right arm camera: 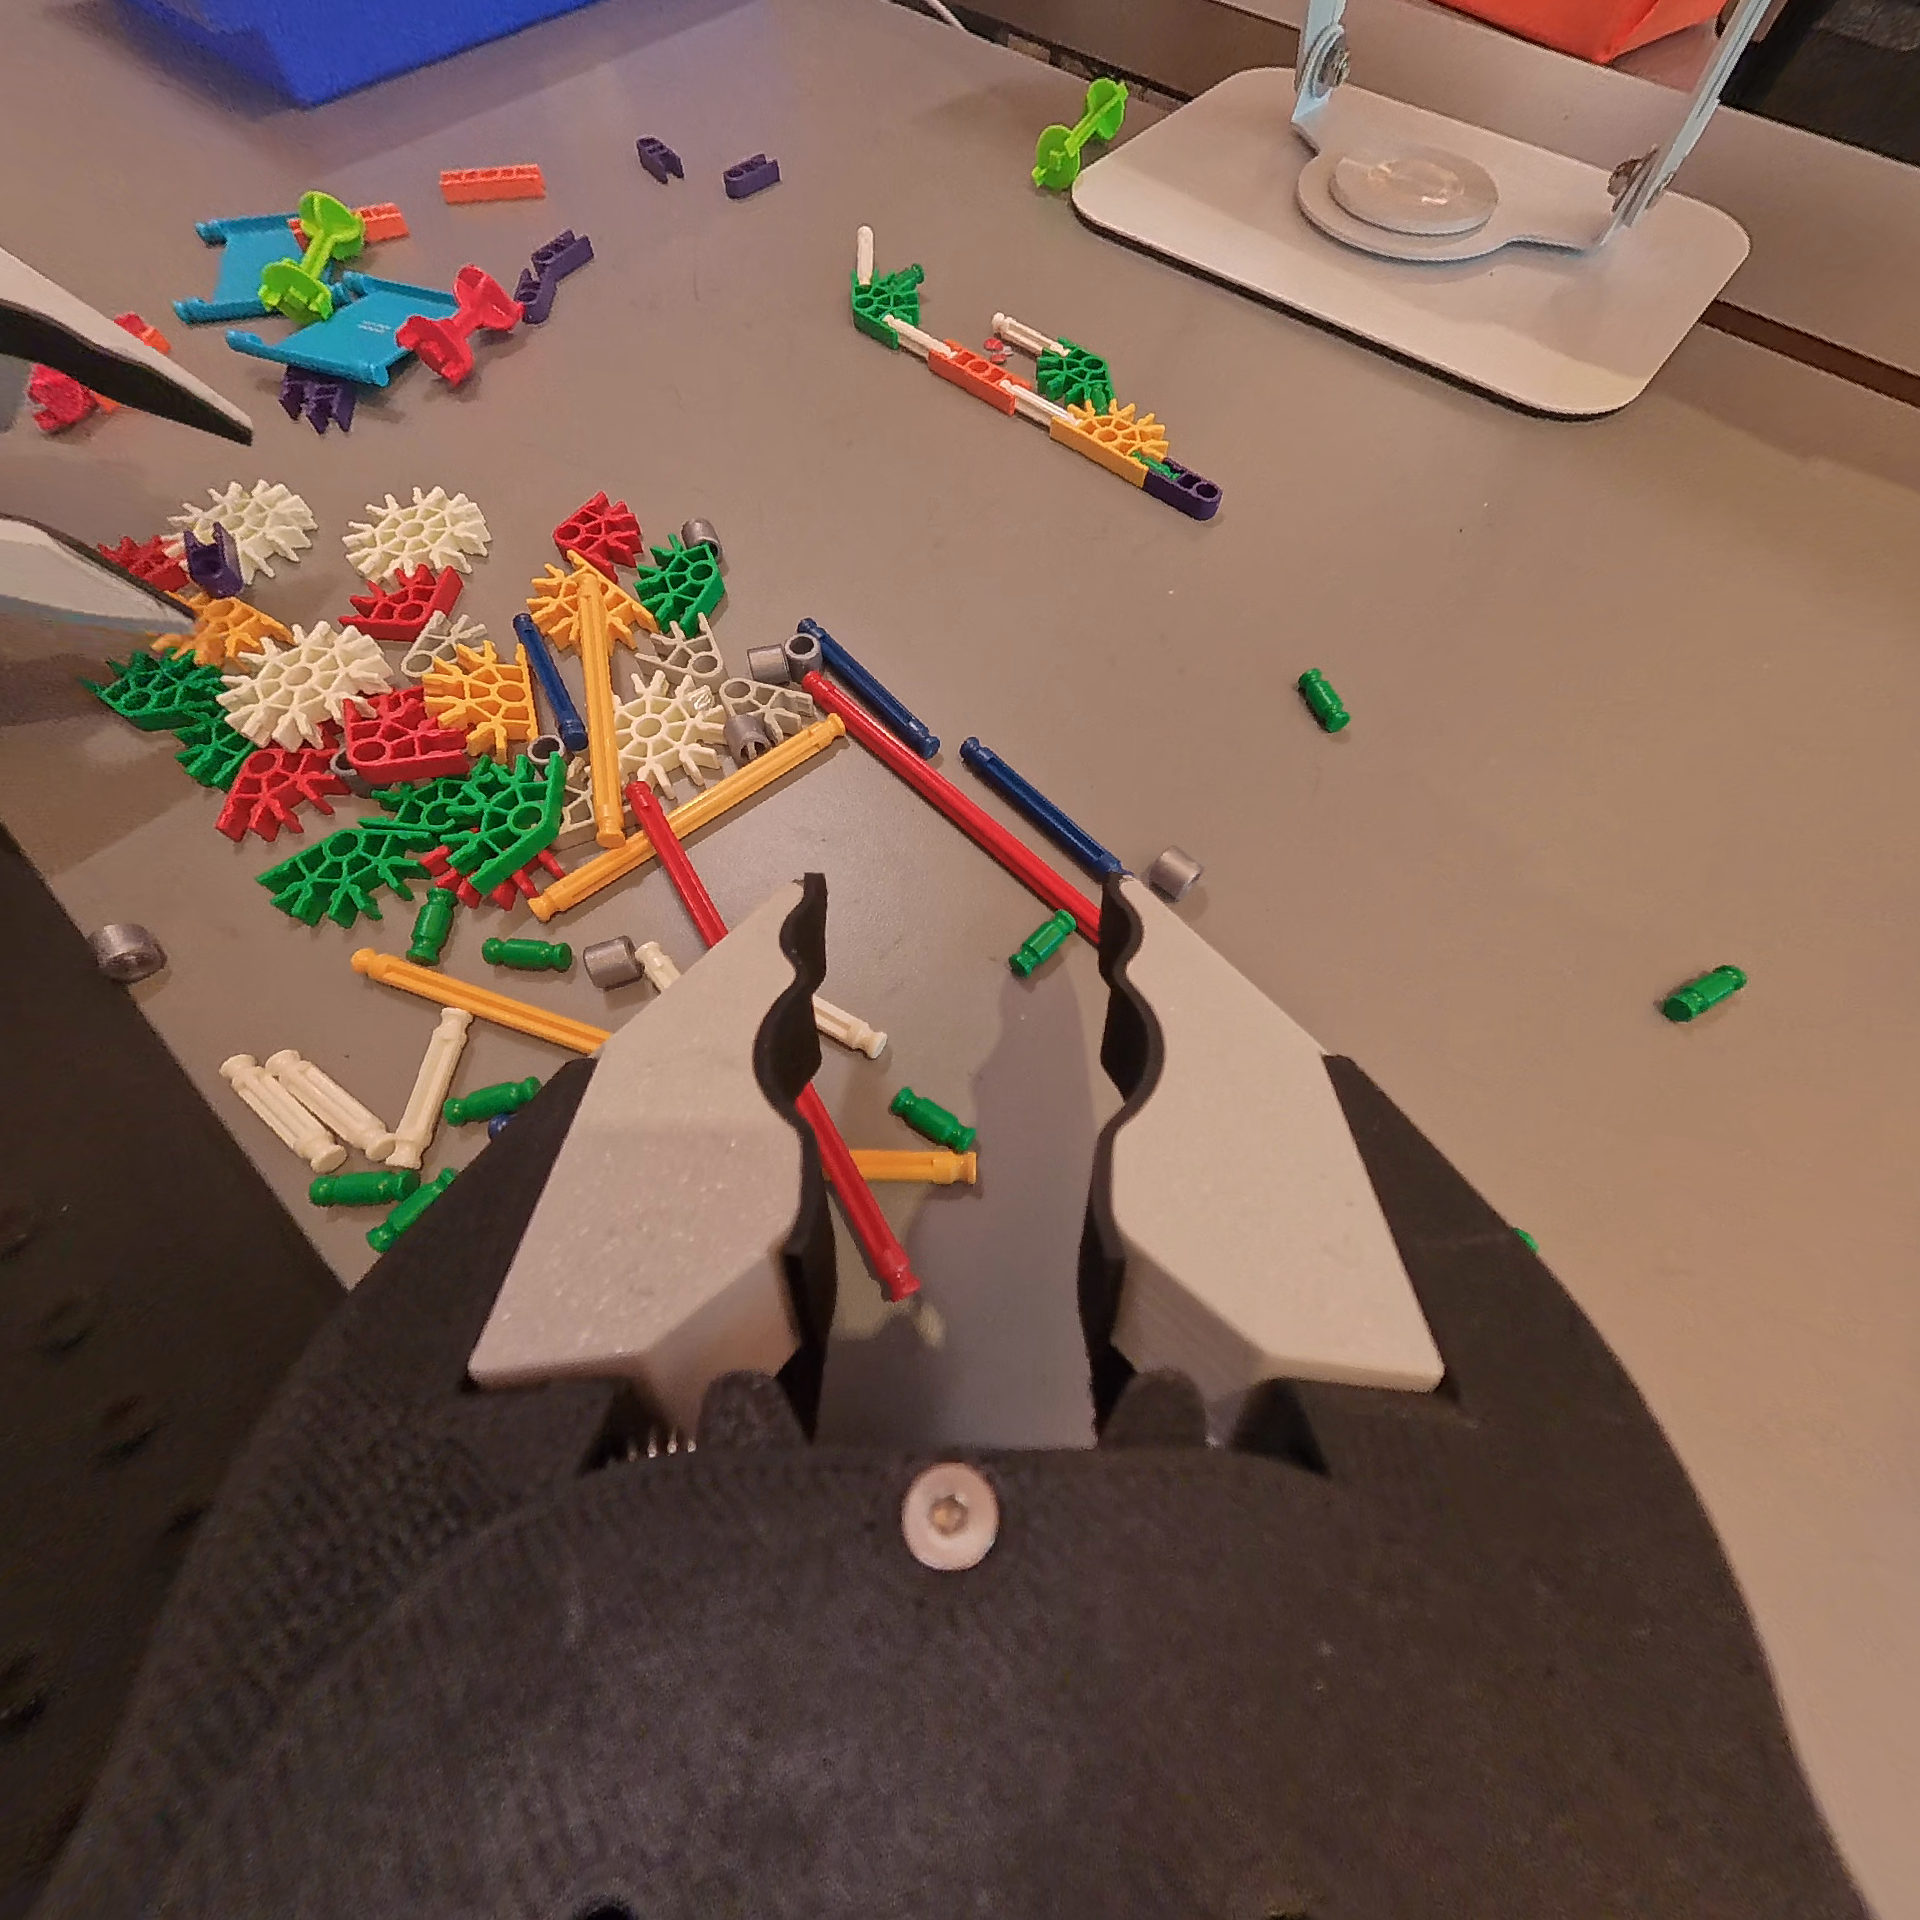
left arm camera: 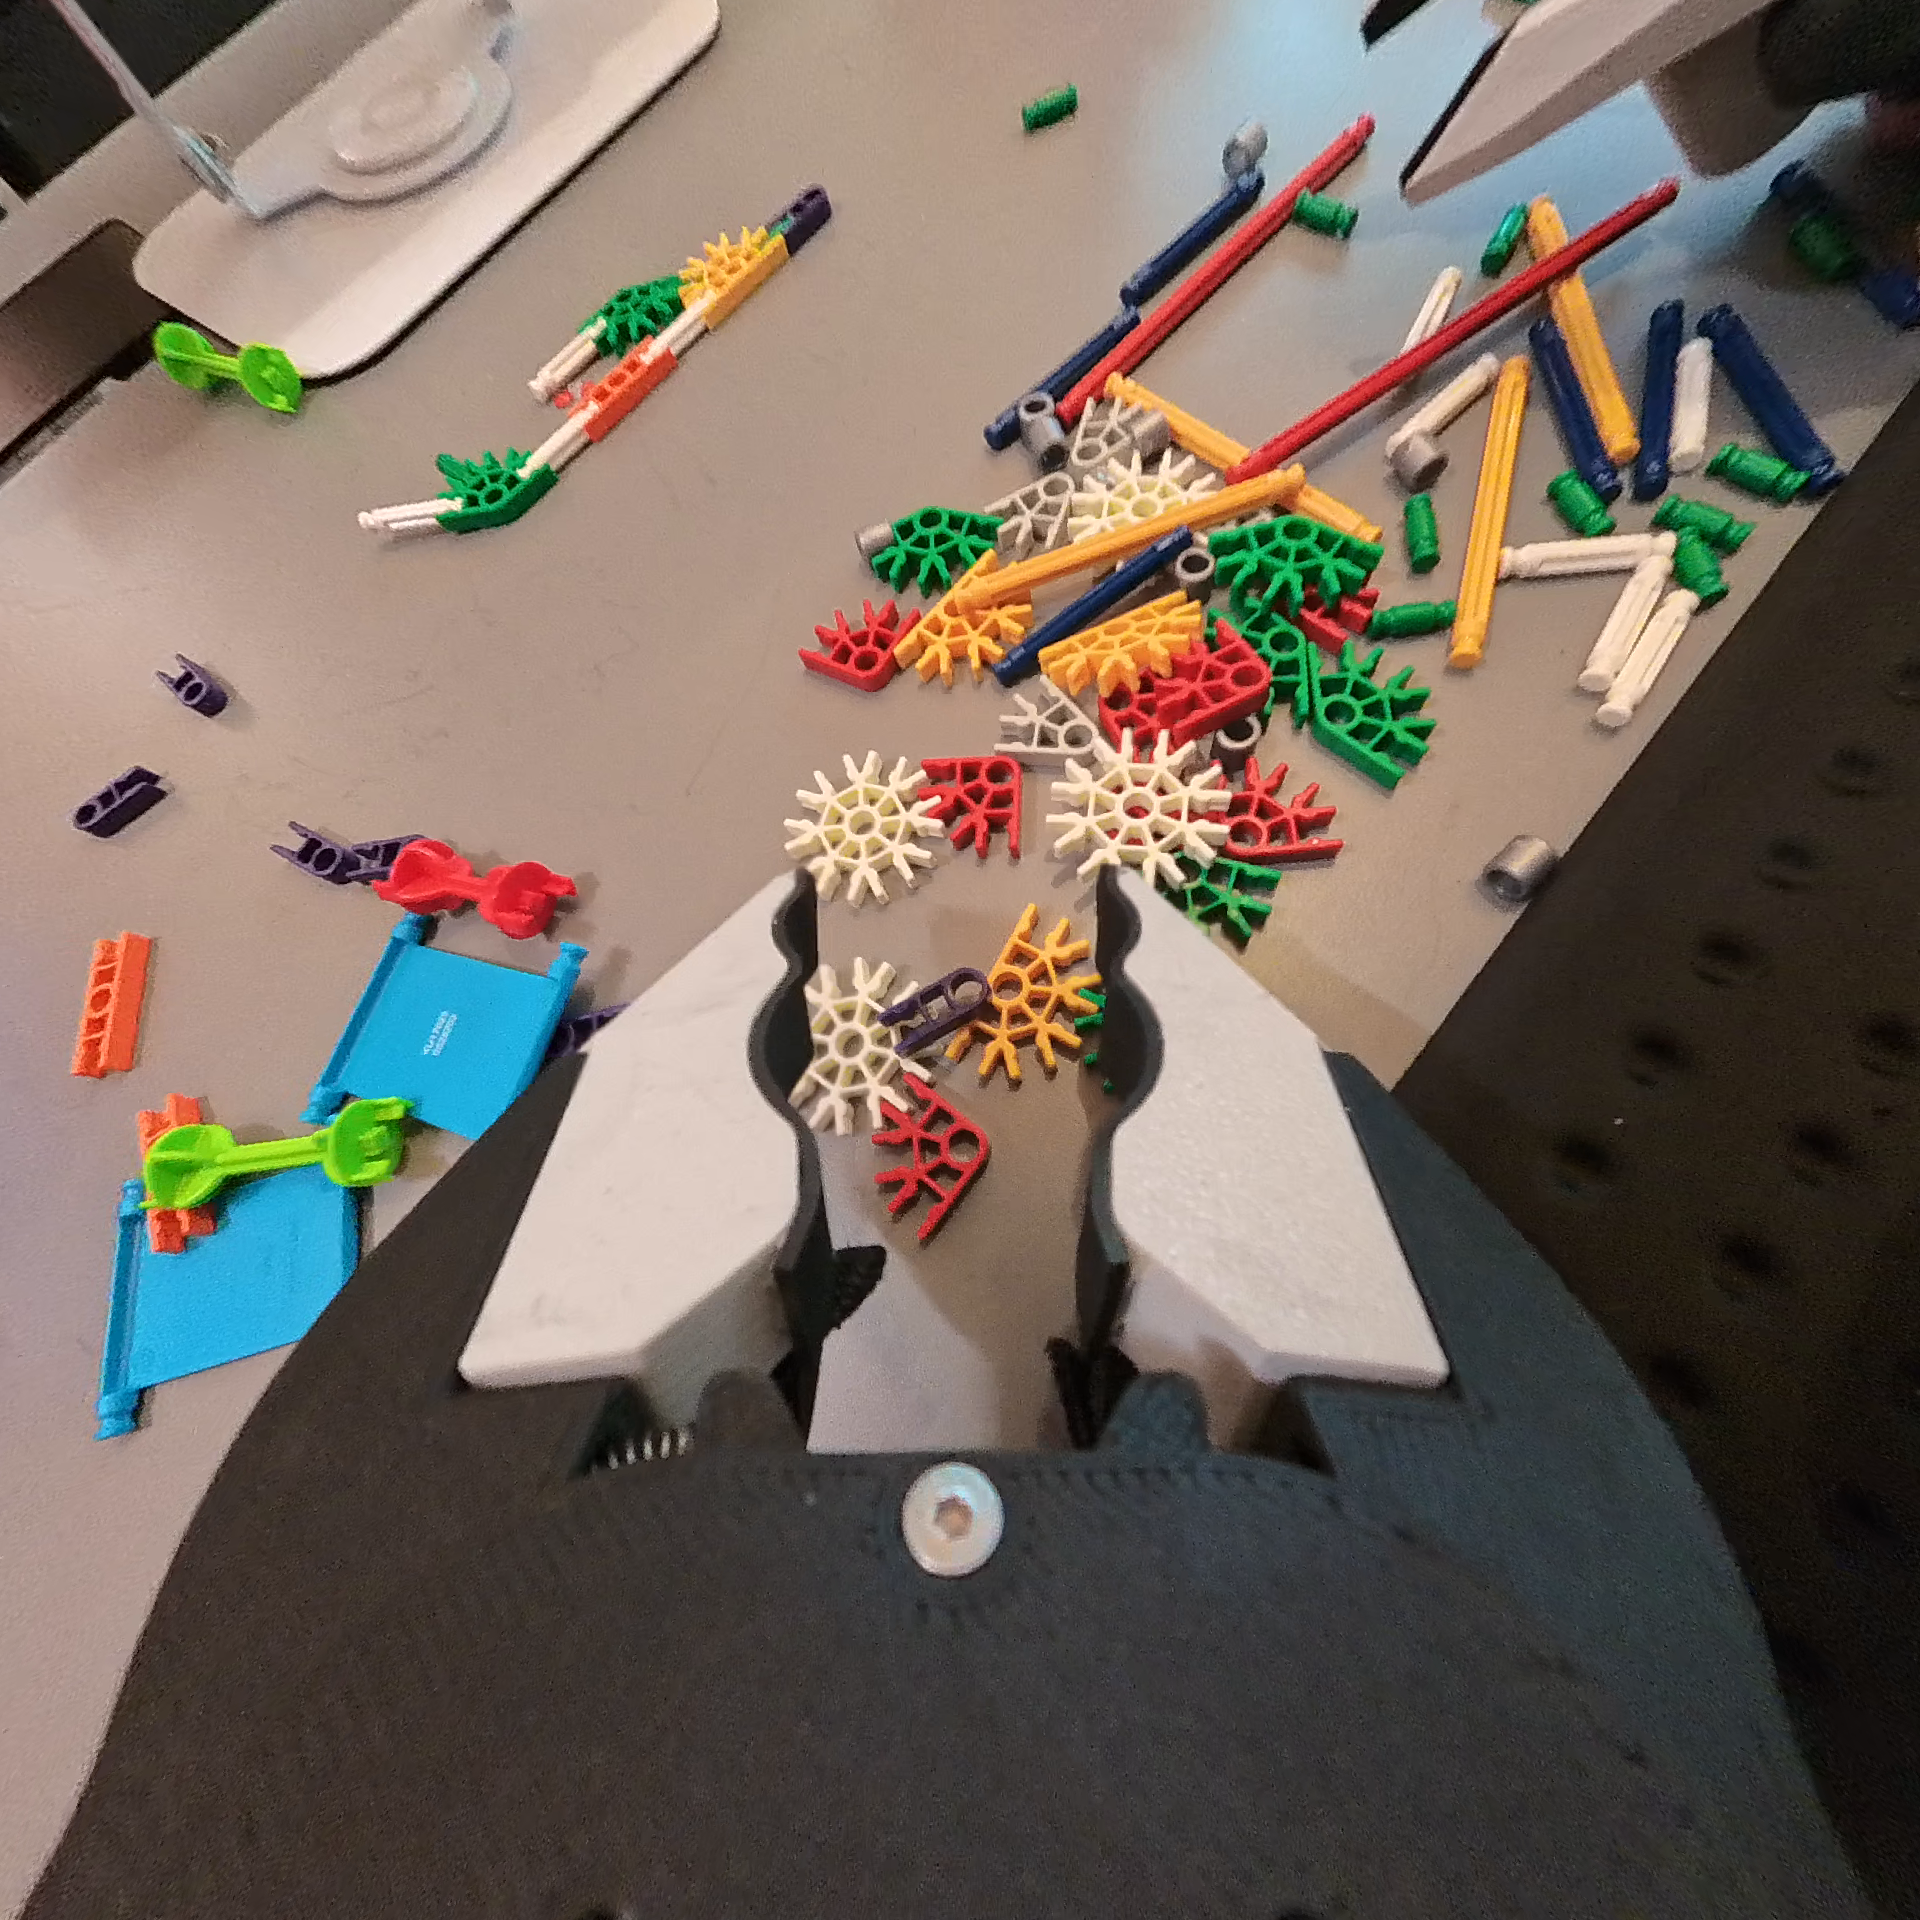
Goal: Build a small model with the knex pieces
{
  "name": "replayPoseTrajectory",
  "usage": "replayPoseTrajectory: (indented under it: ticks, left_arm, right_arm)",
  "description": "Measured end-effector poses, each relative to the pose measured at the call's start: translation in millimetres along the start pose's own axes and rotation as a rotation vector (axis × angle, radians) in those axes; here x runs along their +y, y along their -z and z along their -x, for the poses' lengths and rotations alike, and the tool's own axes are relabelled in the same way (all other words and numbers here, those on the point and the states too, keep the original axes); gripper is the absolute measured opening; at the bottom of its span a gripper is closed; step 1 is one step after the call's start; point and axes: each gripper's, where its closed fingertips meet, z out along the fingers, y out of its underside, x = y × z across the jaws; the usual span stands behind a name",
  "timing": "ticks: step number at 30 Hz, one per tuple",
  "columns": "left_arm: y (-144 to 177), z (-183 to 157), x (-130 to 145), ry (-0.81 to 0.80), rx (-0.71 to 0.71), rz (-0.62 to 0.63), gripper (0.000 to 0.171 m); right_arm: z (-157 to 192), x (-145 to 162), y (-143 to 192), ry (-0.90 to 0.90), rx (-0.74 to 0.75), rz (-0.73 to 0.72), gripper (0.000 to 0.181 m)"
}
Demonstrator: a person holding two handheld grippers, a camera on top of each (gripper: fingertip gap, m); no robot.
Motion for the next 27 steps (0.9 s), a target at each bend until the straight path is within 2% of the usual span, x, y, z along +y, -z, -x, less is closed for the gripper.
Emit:
replayPoseTrajectory:
  ticks: [4,10,18,27]
  left_arm:
    - [17.5,15.0,-6.7,0.022,-0.044,-0.059,0.045]
    - [25.8,44.2,18.1,0.003,-0.032,0.066,0.044]
    - [10.2,80.5,16.5,-0.022,-0.054,0.115,0.046]
    - [-16.7,111.5,10.3,-0.018,-0.043,0.159,0.055]
  right_arm:
    - [-2.4,-2.5,1.8,-0.021,0.000,-0.011,0.050]
    - [4.1,-9.2,-0.3,0.011,-0.035,0.017,0.044]
    - [41.9,-49.1,-26.3,0.116,-0.177,0.079,0.042]
    - [50.8,-56.5,-52.0,0.116,-0.224,0.152,0.046]
